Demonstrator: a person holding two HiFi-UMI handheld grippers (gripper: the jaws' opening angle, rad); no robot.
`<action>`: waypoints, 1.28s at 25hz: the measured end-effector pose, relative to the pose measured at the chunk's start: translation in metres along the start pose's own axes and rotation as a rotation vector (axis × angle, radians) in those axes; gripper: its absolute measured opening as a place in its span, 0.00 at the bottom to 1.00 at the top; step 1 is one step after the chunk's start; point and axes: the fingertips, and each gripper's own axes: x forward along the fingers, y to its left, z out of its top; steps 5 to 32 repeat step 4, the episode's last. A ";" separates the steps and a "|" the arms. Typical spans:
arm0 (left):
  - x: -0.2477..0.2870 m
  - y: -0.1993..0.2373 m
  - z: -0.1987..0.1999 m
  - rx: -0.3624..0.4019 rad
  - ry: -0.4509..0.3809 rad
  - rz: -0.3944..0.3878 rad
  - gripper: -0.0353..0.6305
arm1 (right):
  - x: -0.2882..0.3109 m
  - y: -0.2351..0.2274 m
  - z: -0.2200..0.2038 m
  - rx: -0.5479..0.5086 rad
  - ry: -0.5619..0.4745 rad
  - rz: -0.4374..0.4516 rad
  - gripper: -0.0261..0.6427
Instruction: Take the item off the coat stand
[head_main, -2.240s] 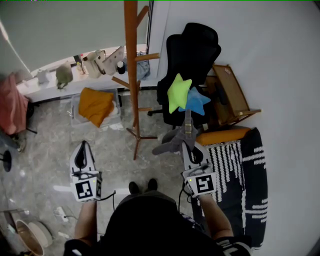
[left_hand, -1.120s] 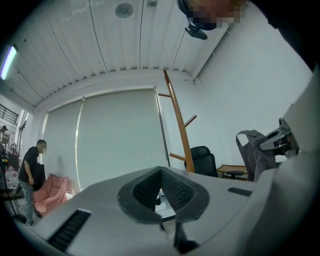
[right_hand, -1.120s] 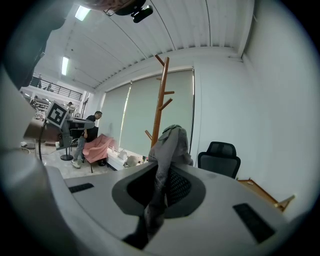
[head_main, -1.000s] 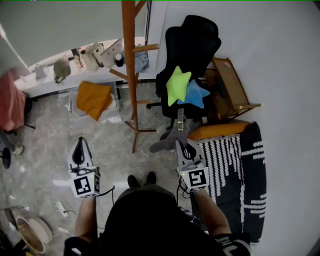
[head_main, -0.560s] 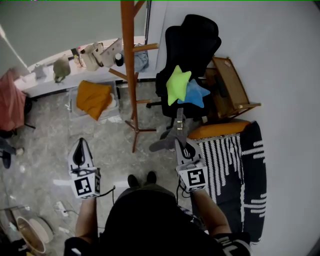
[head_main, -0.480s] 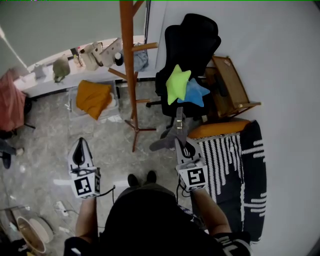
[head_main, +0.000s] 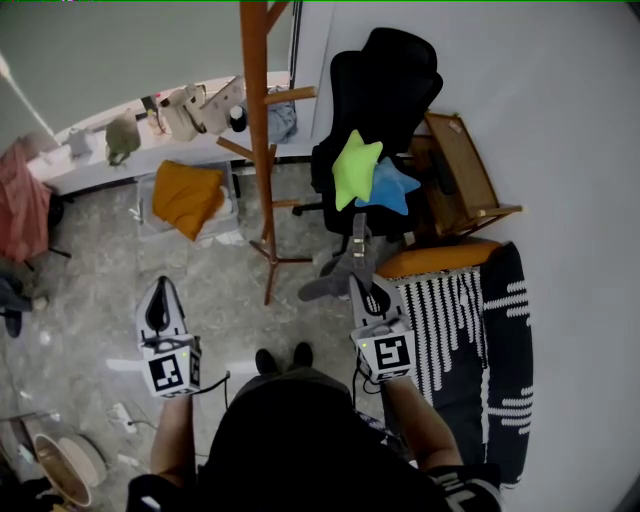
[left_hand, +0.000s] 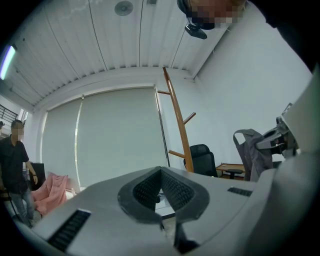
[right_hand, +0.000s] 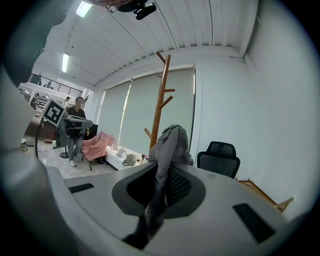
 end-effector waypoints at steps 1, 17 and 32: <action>0.000 0.000 -0.001 0.000 0.001 0.003 0.09 | 0.001 0.000 0.000 -0.002 0.000 0.001 0.08; 0.001 0.001 -0.003 -0.002 0.006 0.008 0.09 | 0.003 0.000 0.001 -0.001 0.002 0.003 0.08; 0.001 0.001 -0.003 -0.002 0.006 0.008 0.09 | 0.003 0.000 0.001 -0.001 0.002 0.003 0.08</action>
